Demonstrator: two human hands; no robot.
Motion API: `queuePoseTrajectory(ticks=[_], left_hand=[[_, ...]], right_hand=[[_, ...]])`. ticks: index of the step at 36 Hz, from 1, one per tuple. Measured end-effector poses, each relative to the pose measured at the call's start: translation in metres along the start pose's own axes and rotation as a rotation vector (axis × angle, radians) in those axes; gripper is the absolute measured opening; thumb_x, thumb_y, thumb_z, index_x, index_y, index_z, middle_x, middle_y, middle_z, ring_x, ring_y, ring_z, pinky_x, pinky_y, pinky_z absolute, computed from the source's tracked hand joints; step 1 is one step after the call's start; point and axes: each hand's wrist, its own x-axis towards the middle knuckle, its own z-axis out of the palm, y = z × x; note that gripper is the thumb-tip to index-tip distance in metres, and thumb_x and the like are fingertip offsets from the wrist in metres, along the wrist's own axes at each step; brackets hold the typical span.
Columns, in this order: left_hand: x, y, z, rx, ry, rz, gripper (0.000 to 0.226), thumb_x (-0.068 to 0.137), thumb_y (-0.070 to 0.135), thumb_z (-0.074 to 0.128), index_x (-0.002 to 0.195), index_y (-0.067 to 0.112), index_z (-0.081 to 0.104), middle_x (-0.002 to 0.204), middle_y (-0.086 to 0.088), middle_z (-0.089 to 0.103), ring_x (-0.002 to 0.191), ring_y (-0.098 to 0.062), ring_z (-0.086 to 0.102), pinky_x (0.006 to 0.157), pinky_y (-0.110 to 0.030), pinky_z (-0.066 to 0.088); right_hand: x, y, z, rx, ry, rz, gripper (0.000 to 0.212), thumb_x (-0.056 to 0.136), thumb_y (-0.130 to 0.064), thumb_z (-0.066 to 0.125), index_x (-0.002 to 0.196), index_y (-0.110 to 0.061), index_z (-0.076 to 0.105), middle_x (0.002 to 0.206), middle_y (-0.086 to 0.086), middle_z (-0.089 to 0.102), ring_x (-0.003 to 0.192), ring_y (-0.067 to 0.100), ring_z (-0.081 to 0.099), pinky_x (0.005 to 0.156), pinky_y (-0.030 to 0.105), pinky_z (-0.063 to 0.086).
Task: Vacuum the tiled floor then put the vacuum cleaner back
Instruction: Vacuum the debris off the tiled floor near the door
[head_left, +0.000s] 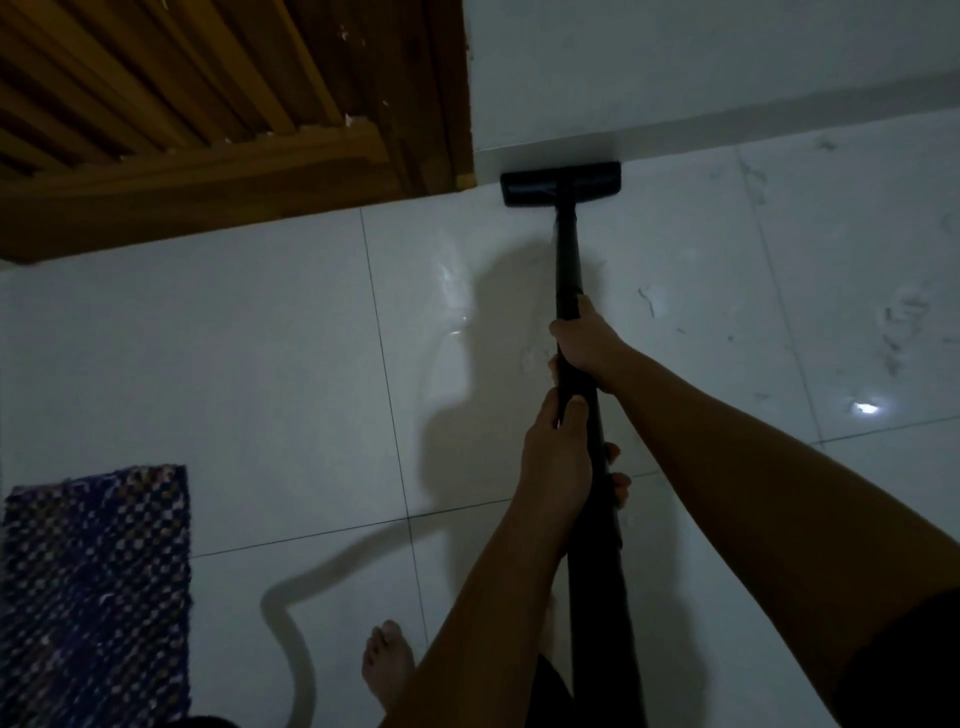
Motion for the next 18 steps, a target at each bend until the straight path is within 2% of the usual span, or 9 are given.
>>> queuePoseTrajectory(ticks=[3,6,9,14,18], left_hand=[[0.0,-0.005,0.003,0.041,0.006,0.009,0.031,0.101,0.031,0.036,0.129,0.025,0.048,0.072,-0.013,0.048,0.041,-0.016,0.045,0.039,-0.021,0.041],[-0.002,-0.008,0.007,0.077,0.0,0.001,0.033,0.101,0.031,0.036,0.132,0.027,0.047,0.077,-0.014,0.049,0.048,-0.018,0.047,0.039,-0.021,0.042],[-0.003,-0.011,0.013,0.097,-0.02,-0.016,0.034,0.101,0.031,0.036,0.134,0.028,0.046,0.076,-0.013,0.05,0.047,-0.017,0.047,0.038,-0.02,0.042],[-0.007,-0.02,0.021,0.106,-0.027,-0.037,0.034,0.101,0.033,0.036,0.133,0.029,0.046,0.074,-0.012,0.05,0.04,-0.015,0.046,0.038,-0.02,0.042],[-0.016,-0.029,0.02,0.112,-0.017,-0.039,0.034,0.101,0.032,0.036,0.134,0.031,0.046,0.074,-0.013,0.051,0.042,-0.016,0.047,0.039,-0.02,0.042]], right_hand=[[-0.001,0.007,-0.005,0.034,0.018,0.01,0.06,0.097,-0.013,0.041,0.151,-0.025,0.017,0.082,0.01,0.05,0.051,0.018,0.053,0.036,0.019,0.041],[-0.005,0.013,-0.013,0.039,0.058,-0.013,0.06,0.098,-0.013,0.041,0.152,-0.022,0.016,0.081,0.008,0.049,0.054,0.017,0.051,0.031,0.014,0.038],[-0.007,0.019,-0.023,0.068,0.089,-0.012,0.06,0.098,-0.011,0.041,0.152,-0.021,0.017,0.081,0.008,0.048,0.054,0.017,0.05,0.028,0.011,0.035],[-0.011,0.03,-0.031,0.079,0.087,0.026,0.062,0.098,-0.012,0.041,0.153,-0.023,0.014,0.08,0.009,0.048,0.053,0.019,0.051,0.037,0.022,0.041],[-0.02,0.038,-0.03,0.063,0.079,0.016,0.059,0.099,-0.012,0.041,0.152,-0.02,0.016,0.079,0.007,0.047,0.053,0.017,0.05,0.03,0.013,0.037]])
